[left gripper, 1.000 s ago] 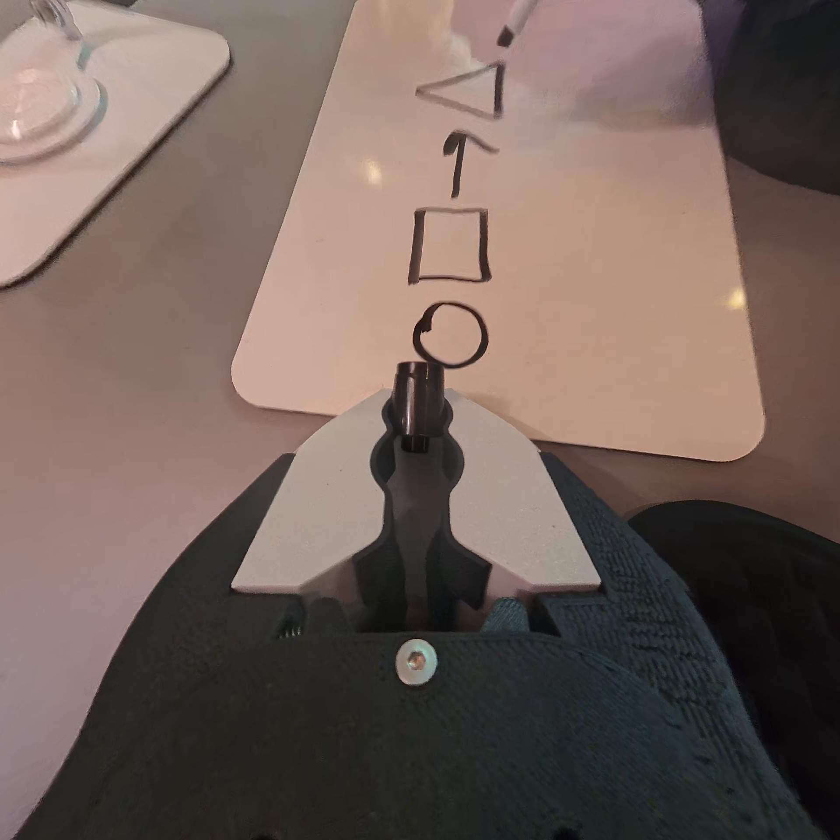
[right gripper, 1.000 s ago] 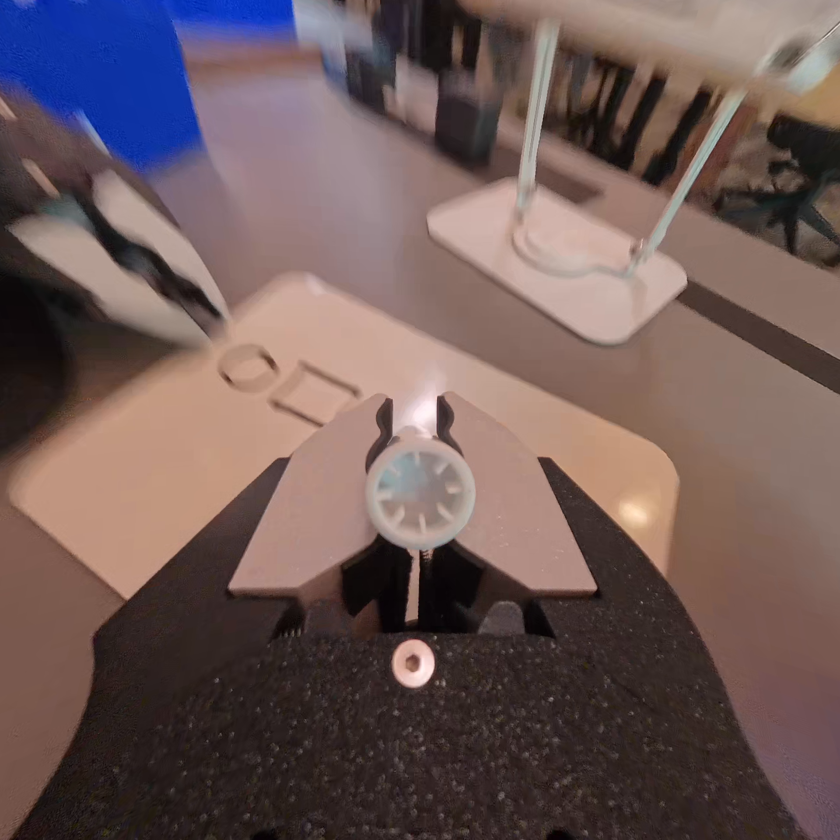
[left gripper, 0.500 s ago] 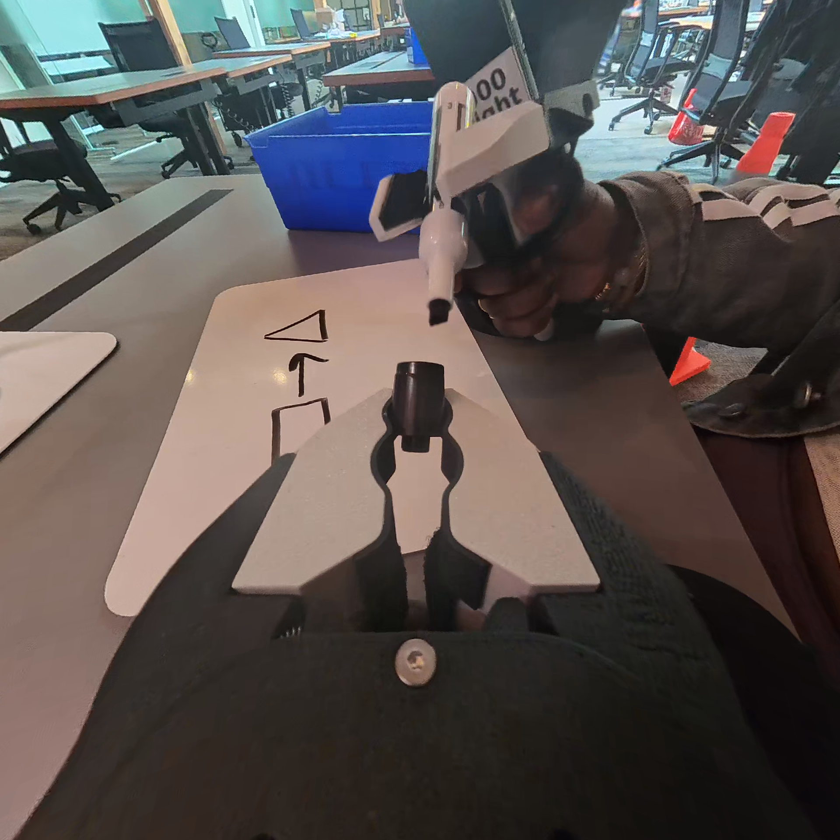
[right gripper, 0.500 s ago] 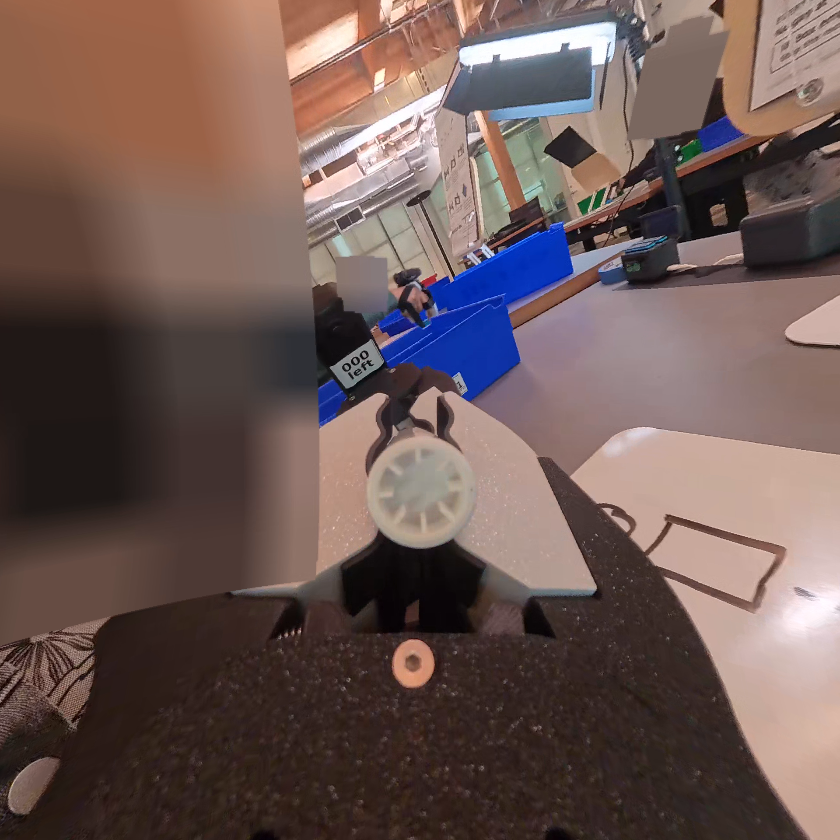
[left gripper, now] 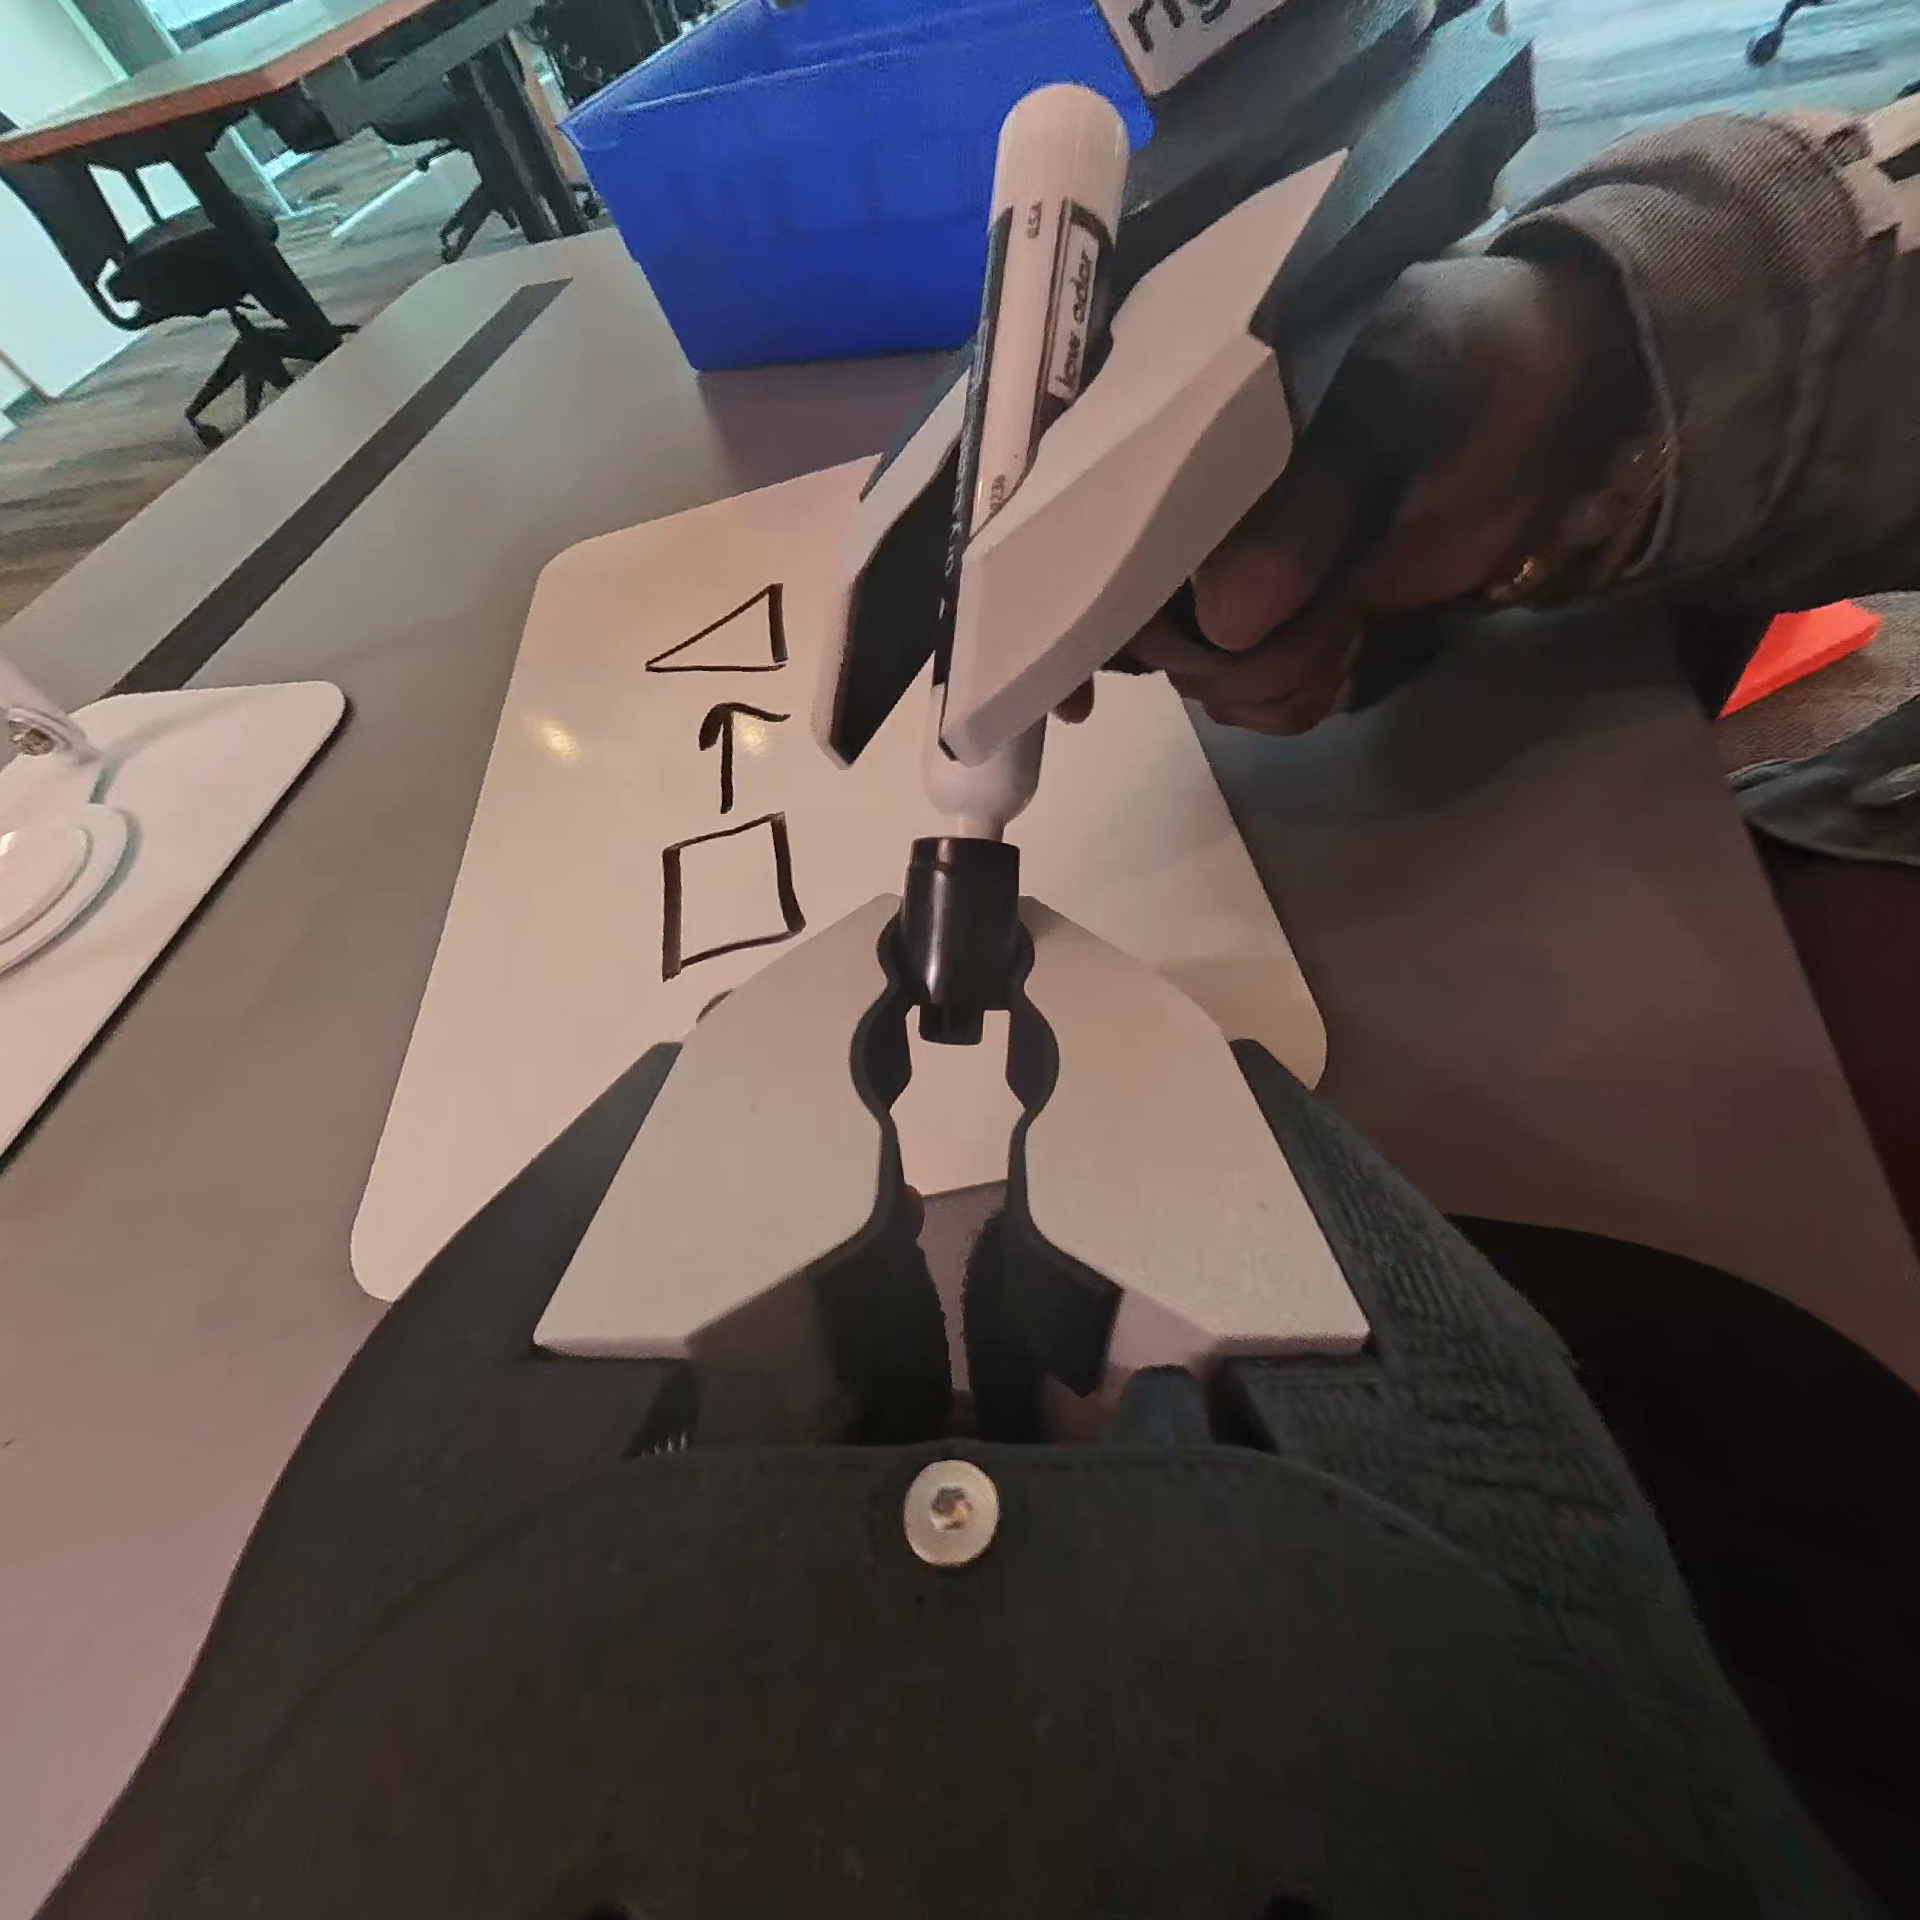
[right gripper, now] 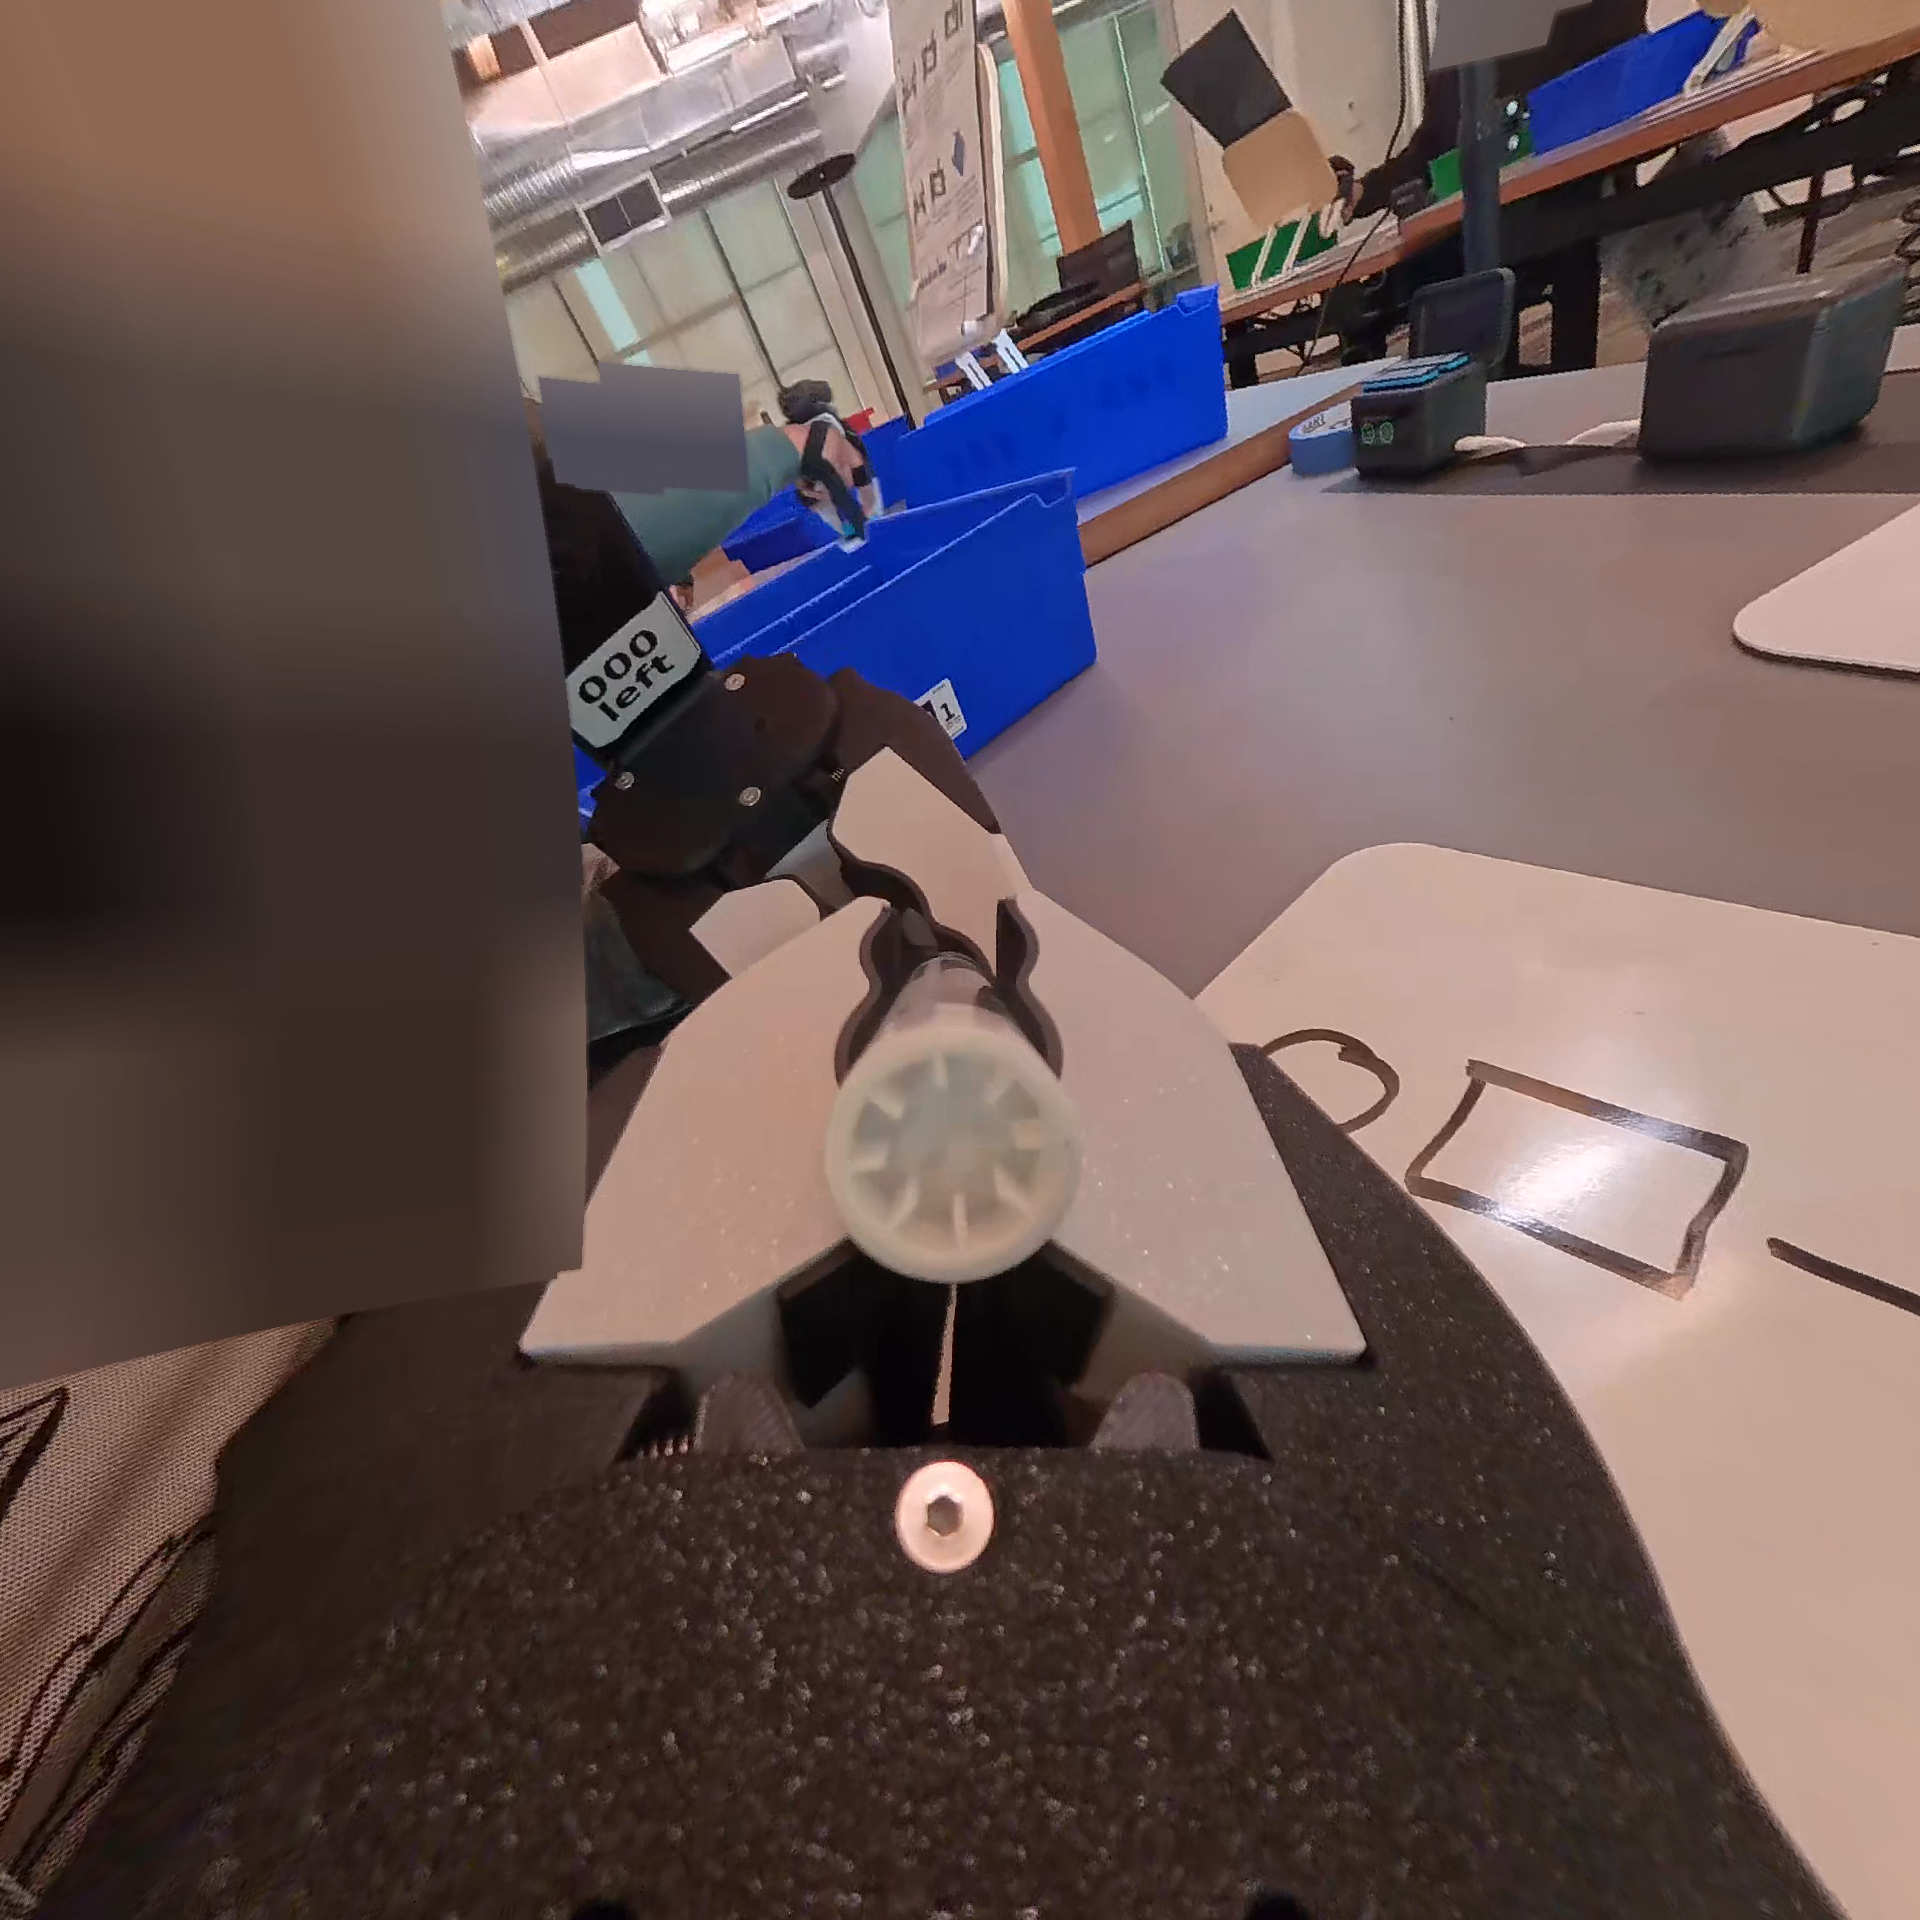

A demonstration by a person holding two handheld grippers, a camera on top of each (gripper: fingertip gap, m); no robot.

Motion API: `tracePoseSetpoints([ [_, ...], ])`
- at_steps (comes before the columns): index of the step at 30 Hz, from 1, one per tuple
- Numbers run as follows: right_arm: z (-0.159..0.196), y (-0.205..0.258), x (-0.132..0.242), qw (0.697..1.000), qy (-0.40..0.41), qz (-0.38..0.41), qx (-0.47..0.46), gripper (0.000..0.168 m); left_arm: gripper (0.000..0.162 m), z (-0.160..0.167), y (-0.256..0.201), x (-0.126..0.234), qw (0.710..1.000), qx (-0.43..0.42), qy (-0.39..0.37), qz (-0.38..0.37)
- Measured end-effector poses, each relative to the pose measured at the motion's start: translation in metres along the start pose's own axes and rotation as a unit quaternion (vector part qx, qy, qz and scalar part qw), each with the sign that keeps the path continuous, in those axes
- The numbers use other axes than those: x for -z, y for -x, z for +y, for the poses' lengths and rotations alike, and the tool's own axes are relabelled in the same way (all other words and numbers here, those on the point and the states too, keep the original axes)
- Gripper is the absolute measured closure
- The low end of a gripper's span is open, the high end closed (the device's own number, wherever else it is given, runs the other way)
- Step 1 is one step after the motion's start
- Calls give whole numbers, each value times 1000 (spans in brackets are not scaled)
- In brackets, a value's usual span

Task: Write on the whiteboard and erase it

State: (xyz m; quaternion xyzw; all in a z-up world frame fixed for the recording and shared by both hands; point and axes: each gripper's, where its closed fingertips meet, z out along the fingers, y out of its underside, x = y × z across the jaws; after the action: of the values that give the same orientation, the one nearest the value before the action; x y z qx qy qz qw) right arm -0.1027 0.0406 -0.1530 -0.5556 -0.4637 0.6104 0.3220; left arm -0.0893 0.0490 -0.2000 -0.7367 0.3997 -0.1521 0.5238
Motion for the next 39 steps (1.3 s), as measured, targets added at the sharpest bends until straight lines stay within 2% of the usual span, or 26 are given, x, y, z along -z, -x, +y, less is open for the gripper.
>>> tracePoseSetpoints([
  [7,6,-1,-4,1000,16,-1,7,149,149,2,-1,-2,1000,-18,2,5],
  [11,2,2,-5,998,19,2,59,148,147,-1,4,0,998,-54,-8,-1],
  [13,-5,6,0,998,22,-1,66,117,147,-7,10,5,997,-67,-17,-19],
  [14,-10,7,5,997,15,3,74,110,147,-5,13,7,996,-81,-16,-26],
  [17,-18,6,24,994,8,25,105,118,147,0,13,8,997,-79,-8,-24],
  [19,-16,6,32,993,22,26,117,143,147,-2,7,6,996,-88,-13,-11],
  [20,-15,8,34,992,24,22,120,146,147,-2,5,5,996,-89,-12,-8],
  [25,-7,10,37,992,26,28,124,148,144,3,2,1,997,-71,-8,2],
  [28,-17,6,51,986,12,70,148,148,127,2,10,0,999,-41,-19,-15],
  [31,-48,-8,96,970,-31,168,175,148,111,-1,28,4,998,-5,-35,-59],
  [33,-76,-23,149,941,-63,269,196,148,107,0,41,7,995,29,-42,-89],
  [36,-116,-44,254,867,-109,435,216,148,104,6,57,11,988,96,-45,-114],
  [39,-114,-81,350,803,-69,566,175,148,104,7,65,14,982,133,-53,-122],
])
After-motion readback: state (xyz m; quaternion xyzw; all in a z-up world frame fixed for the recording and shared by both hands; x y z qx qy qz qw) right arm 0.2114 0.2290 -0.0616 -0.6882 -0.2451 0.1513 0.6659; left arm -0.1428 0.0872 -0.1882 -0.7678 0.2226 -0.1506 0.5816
